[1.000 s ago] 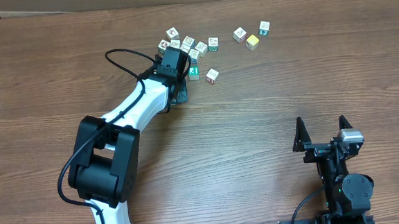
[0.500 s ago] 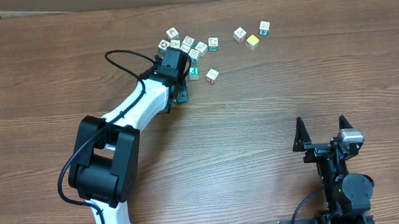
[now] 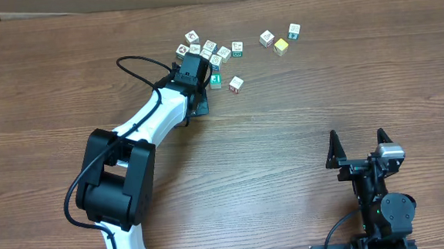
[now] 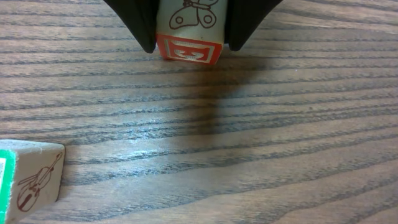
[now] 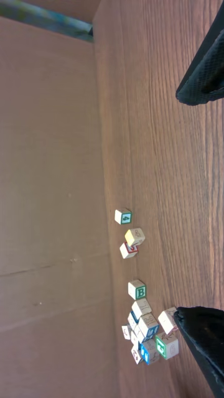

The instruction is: Form a horizontal line

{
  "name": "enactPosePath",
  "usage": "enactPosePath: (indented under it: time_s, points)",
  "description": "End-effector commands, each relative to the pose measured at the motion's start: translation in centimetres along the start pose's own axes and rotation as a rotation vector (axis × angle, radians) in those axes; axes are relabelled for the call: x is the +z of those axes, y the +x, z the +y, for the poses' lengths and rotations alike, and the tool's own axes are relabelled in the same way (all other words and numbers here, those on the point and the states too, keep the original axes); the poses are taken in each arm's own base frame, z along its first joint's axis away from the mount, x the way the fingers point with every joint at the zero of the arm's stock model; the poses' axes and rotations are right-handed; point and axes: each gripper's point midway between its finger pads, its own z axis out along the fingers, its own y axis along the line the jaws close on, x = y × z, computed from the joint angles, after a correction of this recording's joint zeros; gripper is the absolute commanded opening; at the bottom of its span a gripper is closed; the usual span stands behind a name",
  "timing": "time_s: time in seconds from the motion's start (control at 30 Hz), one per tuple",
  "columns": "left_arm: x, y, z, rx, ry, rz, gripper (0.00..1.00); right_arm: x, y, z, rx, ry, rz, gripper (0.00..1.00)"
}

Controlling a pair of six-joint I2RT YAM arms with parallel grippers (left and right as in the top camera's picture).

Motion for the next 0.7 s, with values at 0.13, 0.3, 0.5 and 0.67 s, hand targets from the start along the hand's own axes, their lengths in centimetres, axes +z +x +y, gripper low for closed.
enactPosePath:
  time_s: [0.13,0.3,0.5,0.67]
  points:
    - [-1.2,-1.1,0.2,-0.019,0.001,-0.036,0.20,0.0,0.3,0.2,-0.005,-0.009,0.000,1.00]
    - [-2.5,-2.0,0.2,-0.028,0.008,-0.072,0.20,0.0,0.3,0.2,-0.005,-0.009,0.000,1.00]
    - [-2.6,-2.2,0.2,-0.030,0.012,-0.081,0.23,0.0,0.3,0.2,-0.005,-0.009,0.000,1.00]
    - [-2.6,-2.6,0.5,-0.033,-0.007,-0.100,0.23,0.0,0.3,0.2,-0.005,-0.009,0.000,1.00]
